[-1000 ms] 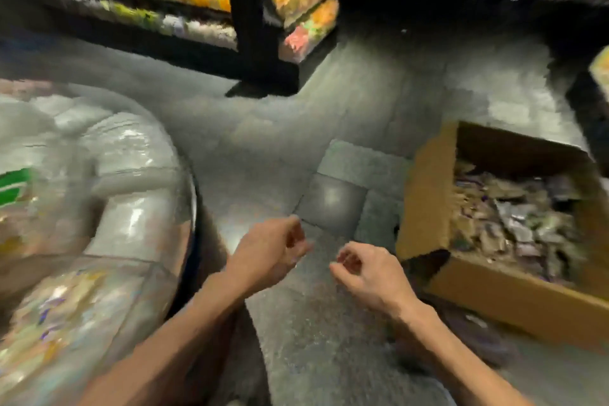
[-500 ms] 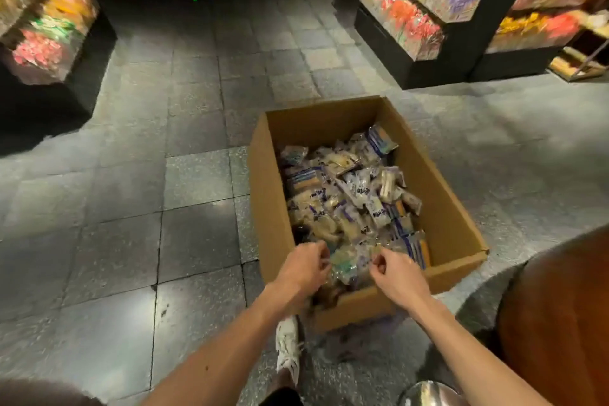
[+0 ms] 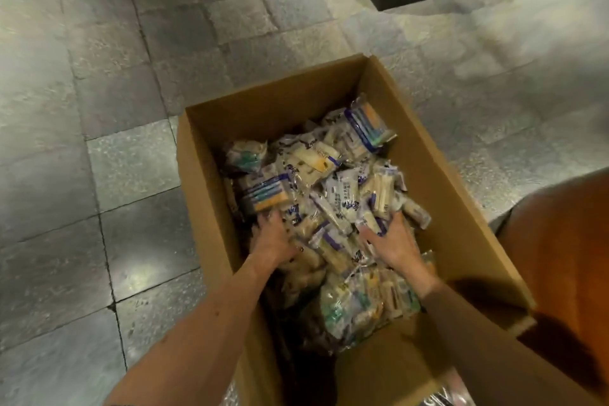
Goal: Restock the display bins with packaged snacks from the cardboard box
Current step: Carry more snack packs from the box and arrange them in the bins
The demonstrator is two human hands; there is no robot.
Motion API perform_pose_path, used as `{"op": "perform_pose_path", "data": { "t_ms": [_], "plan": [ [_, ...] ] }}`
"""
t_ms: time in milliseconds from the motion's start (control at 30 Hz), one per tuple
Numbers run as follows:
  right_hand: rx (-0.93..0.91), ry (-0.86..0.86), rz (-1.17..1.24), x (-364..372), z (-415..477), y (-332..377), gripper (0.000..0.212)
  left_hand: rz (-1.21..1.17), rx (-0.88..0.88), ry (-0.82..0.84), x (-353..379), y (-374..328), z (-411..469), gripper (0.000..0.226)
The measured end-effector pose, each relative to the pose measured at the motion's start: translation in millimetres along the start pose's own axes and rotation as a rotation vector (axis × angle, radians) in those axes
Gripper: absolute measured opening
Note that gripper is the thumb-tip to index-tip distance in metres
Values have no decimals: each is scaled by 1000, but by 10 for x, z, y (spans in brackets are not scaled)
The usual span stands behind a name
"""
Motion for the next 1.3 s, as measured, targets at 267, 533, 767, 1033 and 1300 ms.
{"op": "perform_pose_path", "data": {
  "t_ms": [267, 533, 767, 1033, 1300],
  "plan": [
    [154, -205, 49, -86, 475, 201, 133, 96, 18, 68, 63, -1, 292, 123],
    [129, -136, -94, -28, 634, 447, 114, 172, 72, 192, 138, -92, 322, 100],
    [232, 24, 256, 32, 668, 338, 54, 240, 144, 400, 213, -82, 219, 110],
    [218, 111, 434, -26, 448, 175, 62, 310, 180, 248, 21, -176, 16, 76],
    [177, 177, 496, -116, -13, -116, 63, 194, 184, 139, -382, -186, -256, 64]
  ]
}}
Point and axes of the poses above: each hand's wrist, its own z-axis towards the middle knuckle, its own x-axis out of the palm, y = z × x, the point moved 6 cm from there along z, towards the middle knuckle, and after that the axes turned 9 degrees about z, right-handed, at the moved point
